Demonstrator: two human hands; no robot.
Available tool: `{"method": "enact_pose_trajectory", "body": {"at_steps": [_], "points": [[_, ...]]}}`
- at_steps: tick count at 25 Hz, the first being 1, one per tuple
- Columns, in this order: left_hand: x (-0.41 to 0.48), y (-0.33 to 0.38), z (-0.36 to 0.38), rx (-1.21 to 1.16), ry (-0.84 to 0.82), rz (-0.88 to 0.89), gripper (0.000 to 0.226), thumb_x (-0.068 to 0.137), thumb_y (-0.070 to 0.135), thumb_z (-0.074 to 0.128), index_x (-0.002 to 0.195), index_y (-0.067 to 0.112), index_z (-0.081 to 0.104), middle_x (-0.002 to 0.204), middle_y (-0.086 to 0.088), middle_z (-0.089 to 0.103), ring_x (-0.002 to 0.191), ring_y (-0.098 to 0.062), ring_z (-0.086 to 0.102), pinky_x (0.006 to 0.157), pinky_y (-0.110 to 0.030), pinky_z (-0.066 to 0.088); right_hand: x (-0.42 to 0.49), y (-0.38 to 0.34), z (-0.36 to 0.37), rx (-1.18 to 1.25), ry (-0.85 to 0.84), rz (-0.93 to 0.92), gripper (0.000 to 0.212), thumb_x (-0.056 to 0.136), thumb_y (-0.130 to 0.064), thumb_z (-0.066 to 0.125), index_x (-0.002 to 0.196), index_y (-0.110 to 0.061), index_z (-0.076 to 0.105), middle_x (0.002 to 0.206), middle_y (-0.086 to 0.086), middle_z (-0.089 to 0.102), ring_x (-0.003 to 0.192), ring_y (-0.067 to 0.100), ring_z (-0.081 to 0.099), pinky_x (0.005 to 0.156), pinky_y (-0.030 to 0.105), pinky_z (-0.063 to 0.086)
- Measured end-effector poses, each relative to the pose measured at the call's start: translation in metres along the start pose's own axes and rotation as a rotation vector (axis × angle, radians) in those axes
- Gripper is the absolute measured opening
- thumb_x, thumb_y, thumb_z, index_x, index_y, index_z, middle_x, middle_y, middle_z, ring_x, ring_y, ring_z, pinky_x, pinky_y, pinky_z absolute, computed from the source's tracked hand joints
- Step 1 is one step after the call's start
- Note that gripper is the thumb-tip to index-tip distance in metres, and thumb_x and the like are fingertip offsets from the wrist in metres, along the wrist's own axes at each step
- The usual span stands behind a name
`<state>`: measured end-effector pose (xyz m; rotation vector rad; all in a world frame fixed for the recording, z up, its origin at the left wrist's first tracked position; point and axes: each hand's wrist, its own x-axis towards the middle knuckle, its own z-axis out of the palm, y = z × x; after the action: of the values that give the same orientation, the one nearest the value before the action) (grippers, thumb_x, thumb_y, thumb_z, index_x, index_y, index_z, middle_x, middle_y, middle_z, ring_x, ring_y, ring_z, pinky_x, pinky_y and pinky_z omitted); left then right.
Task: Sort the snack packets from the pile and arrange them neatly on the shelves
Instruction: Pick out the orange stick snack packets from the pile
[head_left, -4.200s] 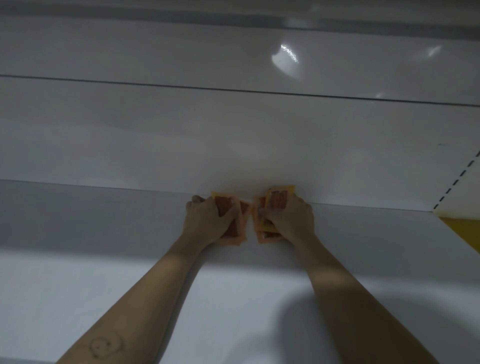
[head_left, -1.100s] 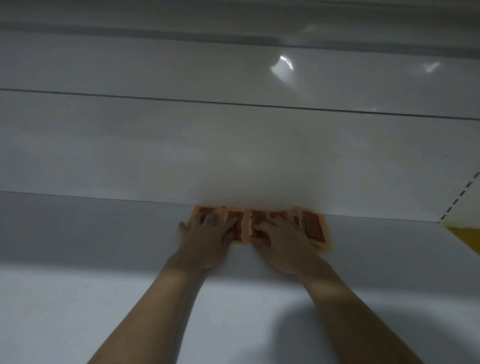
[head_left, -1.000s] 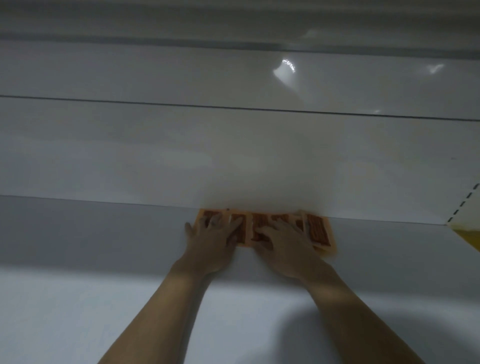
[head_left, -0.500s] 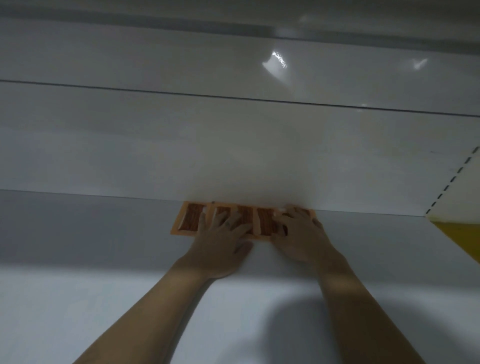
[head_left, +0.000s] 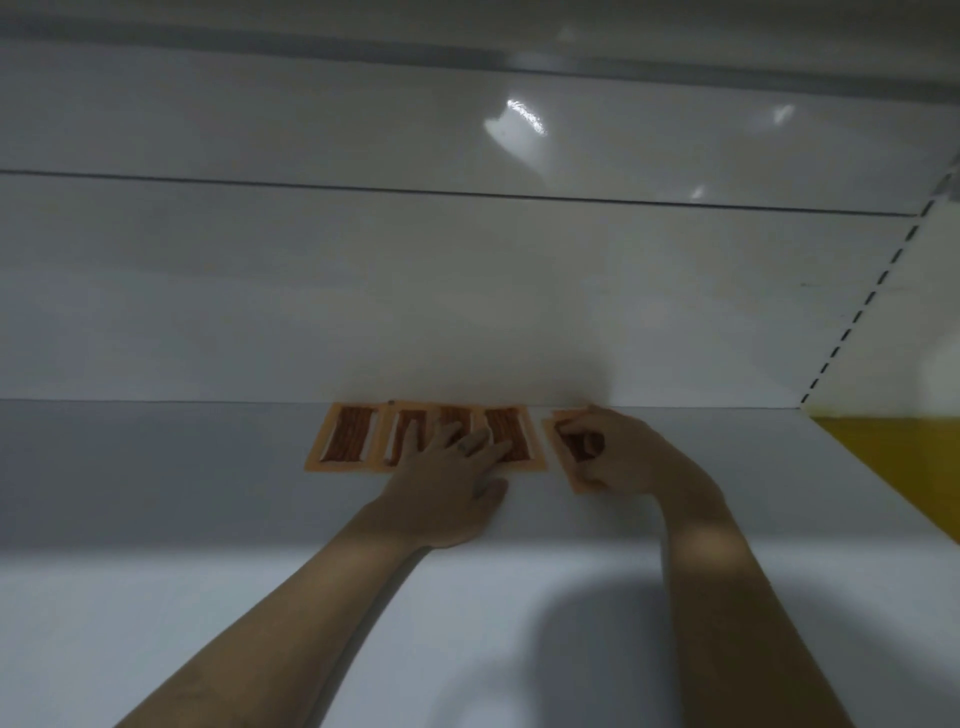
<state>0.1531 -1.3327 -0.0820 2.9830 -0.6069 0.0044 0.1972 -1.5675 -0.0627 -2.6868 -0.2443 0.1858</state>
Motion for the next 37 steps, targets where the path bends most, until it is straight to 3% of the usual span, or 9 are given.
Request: {"method": "enact_pose_trajectory", "body": {"at_steps": [4,7,10,15,19,22,29,32,37], "points": [[-0.002,0.003,-0.001,0.015,-0.003,-0.005,0.059,0.101,0.049,0.028,0.155,0.037,0.010,0.165,0.004,0.008,0.150,-0.027,0.005,0.118,-0.059,0.001,-0.005,0.002,-0.008,0.068,0.010,0.081,0.059,0.069,-0.028,0.076,0.126,-0.032,0.063,0.146,-0.001,0.045,0.134,0.022,0.043,0.100,0.023,0.036],[-0.004,0.013,-0.005,0.094,0.132,0.054,0.061,0.094,0.046,0.026,0.151,0.026,0.031,0.157,-0.006,0.031,0.144,-0.031,0.025,0.115,-0.056,0.010,-0.003,0.001,-0.010,-0.006,0.135,0.190,0.073,0.072,-0.073,0.040,0.135,-0.038,0.052,0.149,0.002,0.044,0.138,0.027,0.039,0.111,0.038,0.033],[-0.002,0.039,-0.014,0.123,0.195,0.101,0.061,0.087,0.048,0.018,0.127,0.027,0.058,0.129,0.001,0.058,0.126,-0.025,0.043,0.104,-0.049,0.022,-0.005,-0.002,-0.008,-0.003,0.134,0.262,0.054,0.087,-0.054,0.055,0.137,-0.035,0.049,0.142,0.003,0.052,0.130,0.029,0.046,0.108,0.041,0.036],[0.002,0.079,-0.019,0.012,0.067,0.100,0.048,0.096,0.039,0.033,0.145,0.035,0.035,0.112,-0.003,0.064,0.110,-0.029,0.050,0.105,-0.056,0.021,-0.002,-0.004,-0.014,0.078,0.047,0.288,0.092,0.075,-0.036,0.081,0.150,-0.020,0.030,0.149,0.016,0.037,0.137,0.038,0.030,0.109,0.037,0.030],[0.011,0.091,-0.014,-0.190,0.076,0.021,0.034,0.094,0.037,0.032,0.110,0.019,0.056,0.109,-0.007,0.066,0.107,-0.034,0.057,0.098,-0.043,0.036,-0.007,0.002,-0.016,0.346,0.193,0.365,0.114,0.066,-0.036,0.089,0.154,-0.018,0.019,0.152,0.021,0.020,0.137,0.042,0.029,0.106,0.042,0.038],[0.025,0.100,-0.005,-0.238,0.096,-0.021,0.038,0.089,0.041,0.033,0.097,0.017,0.061,0.101,-0.011,0.069,0.099,-0.036,0.062,0.082,-0.039,0.045,-0.013,0.012,-0.013,0.475,0.385,0.385,0.084,0.078,-0.032,0.080,0.143,-0.001,0.038,0.140,0.020,0.049,0.128,0.033,0.048,0.093,0.031,0.041],[0.023,0.104,0.005,-0.306,0.142,0.075,0.054,0.081,0.040,0.030,0.125,0.019,0.055,0.114,-0.006,0.068,0.098,-0.034,0.061,0.084,-0.034,0.048,-0.011,-0.001,-0.003,0.614,0.240,0.309,0.022,0.066,-0.021,0.082,0.073,-0.006,0.068,0.065,0.007,0.066,0.073,0.027,0.069,0.055,0.028,0.052],[0.015,0.104,0.004,-0.425,0.179,0.116,0.038,0.090,0.032,0.038,0.115,0.016,0.062,0.113,-0.006,0.067,0.095,-0.030,0.064,0.079,-0.032,0.048,-0.013,-0.001,-0.004,0.773,0.238,0.287,0.026,0.053,-0.016,0.080,0.074,-0.004,0.069,0.066,0.014,0.071,0.063,0.032,0.071,0.061,0.047,0.060],[0.005,0.094,-0.021,-0.797,0.340,-0.226,0.050,0.096,0.024,0.058,0.143,0.015,0.041,0.124,0.001,0.055,0.108,-0.020,0.060,0.087,-0.022,0.043,-0.020,-0.010,-0.012,1.130,0.345,0.052,0.014,0.078,-0.001,0.072,0.091,-0.007,0.072,0.088,0.017,0.073,0.081,0.035,0.071,0.076,0.050,0.059]]}}
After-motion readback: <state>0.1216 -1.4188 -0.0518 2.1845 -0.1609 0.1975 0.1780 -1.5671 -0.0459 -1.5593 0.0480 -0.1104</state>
